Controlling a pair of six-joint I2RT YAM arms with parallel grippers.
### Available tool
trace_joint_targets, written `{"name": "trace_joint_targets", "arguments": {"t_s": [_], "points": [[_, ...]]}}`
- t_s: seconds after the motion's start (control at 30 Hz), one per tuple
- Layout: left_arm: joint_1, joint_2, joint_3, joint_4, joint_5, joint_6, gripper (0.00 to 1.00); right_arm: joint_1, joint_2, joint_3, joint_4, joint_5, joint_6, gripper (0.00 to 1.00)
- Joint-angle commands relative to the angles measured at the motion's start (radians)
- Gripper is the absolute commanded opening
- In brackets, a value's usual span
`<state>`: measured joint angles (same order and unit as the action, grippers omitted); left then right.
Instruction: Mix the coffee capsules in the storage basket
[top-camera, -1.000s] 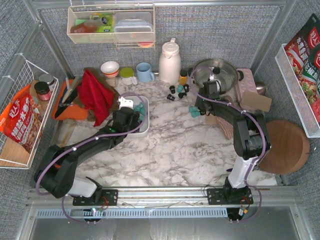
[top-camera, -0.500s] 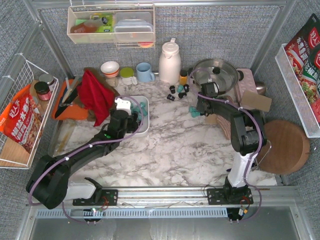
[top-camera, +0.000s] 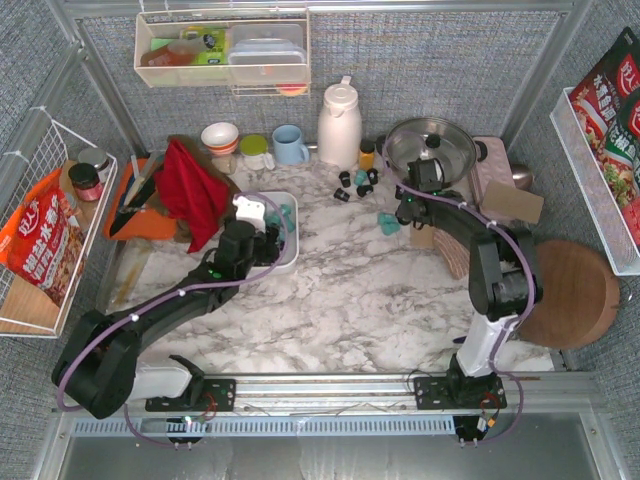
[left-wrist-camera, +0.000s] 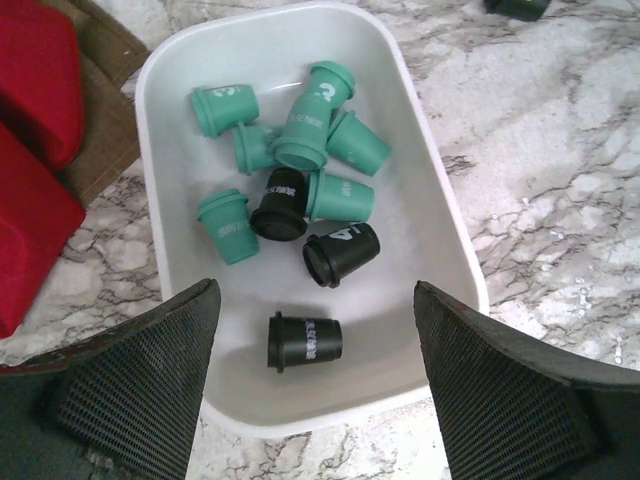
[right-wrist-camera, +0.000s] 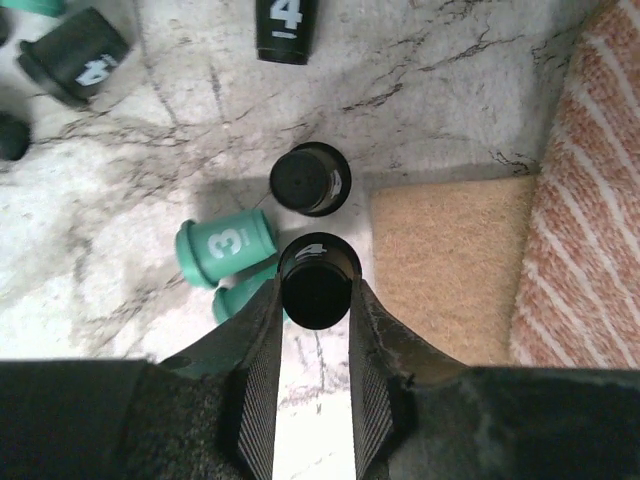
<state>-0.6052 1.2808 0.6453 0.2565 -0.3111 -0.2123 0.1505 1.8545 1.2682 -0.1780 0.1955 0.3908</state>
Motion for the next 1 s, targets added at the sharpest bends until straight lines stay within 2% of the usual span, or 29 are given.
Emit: {"name": "trace_joint_targets", "arguments": {"t_s": [0.0, 0.13, 0.23, 0.37, 0.57, 0.7, 0.97], "points": [[-0.001, -0.012, -0.024, 0.135, 0.13, 0.075, 0.87, 0.006, -0.093, -0.042, 0.002, -0.058, -0.009, 0.2], [-0.026, -0.01, -0.074, 0.301, 0.278, 0.158, 0.9, 0.035, -0.254, -0.17, 0.095, -0.168, 0.021, 0.19], [-0.067, -0.006, -0.137, 0.471, 0.39, 0.256, 0.99, 0.08, -0.384, -0.29, 0.201, -0.257, 0.025, 0.19], [-0.136, 0.019, -0.197, 0.645, 0.497, 0.408, 0.99, 0.141, -0.528, -0.414, 0.364, -0.445, 0.039, 0.17], [-0.188, 0.092, -0.224, 0.834, 0.617, 0.514, 0.99, 0.24, -0.637, -0.493, 0.486, -0.605, 0.032, 0.17], [-0.212, 0.14, -0.24, 0.968, 0.645, 0.553, 0.99, 0.291, -0.665, -0.515, 0.542, -0.655, 0.026, 0.17], [-0.249, 0.163, -0.237, 1.058, 0.596, 0.608, 0.99, 0.323, -0.648, -0.512, 0.586, -0.746, 0.035, 0.17]]}}
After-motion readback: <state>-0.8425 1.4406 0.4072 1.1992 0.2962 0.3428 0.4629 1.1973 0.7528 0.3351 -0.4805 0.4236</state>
